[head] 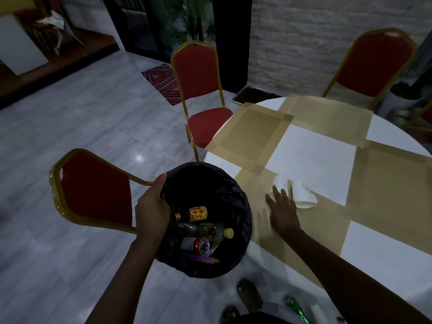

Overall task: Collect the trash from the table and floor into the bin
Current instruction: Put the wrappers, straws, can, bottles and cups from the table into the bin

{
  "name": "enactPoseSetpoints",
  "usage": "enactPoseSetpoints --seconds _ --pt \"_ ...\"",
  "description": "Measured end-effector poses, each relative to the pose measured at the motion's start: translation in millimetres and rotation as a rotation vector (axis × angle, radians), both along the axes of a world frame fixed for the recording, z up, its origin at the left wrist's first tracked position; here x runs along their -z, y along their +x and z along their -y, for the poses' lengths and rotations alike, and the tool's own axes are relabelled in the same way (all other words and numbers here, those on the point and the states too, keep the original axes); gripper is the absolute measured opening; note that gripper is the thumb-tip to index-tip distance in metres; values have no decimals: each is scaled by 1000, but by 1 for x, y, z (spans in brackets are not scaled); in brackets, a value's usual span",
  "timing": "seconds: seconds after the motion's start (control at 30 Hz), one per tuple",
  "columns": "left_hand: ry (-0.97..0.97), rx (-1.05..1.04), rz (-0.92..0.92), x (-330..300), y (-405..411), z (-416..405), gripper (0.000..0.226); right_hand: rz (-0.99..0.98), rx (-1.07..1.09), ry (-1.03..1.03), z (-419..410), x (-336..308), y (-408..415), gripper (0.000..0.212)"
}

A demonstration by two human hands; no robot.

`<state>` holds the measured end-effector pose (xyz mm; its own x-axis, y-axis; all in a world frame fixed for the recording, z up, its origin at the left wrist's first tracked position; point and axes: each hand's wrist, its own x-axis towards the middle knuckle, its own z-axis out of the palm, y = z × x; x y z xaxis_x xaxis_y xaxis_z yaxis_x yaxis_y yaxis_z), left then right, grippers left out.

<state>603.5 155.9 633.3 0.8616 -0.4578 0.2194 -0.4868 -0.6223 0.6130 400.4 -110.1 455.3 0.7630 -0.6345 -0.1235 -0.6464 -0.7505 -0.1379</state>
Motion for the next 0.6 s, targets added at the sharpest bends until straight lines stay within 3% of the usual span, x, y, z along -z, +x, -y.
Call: enactPoseSetpoints --seconds 0.2,0.37,0.6 --pt "14 -8 7 4 6 15 54 -77 55 -34 26 15 8 48" --pt "37 -4 -11 10 8 23 55 -75 86 23 38 27 7 49" --pt "49 -1 -29 15 9 30 56 260 78 79 24 -15 14 66"
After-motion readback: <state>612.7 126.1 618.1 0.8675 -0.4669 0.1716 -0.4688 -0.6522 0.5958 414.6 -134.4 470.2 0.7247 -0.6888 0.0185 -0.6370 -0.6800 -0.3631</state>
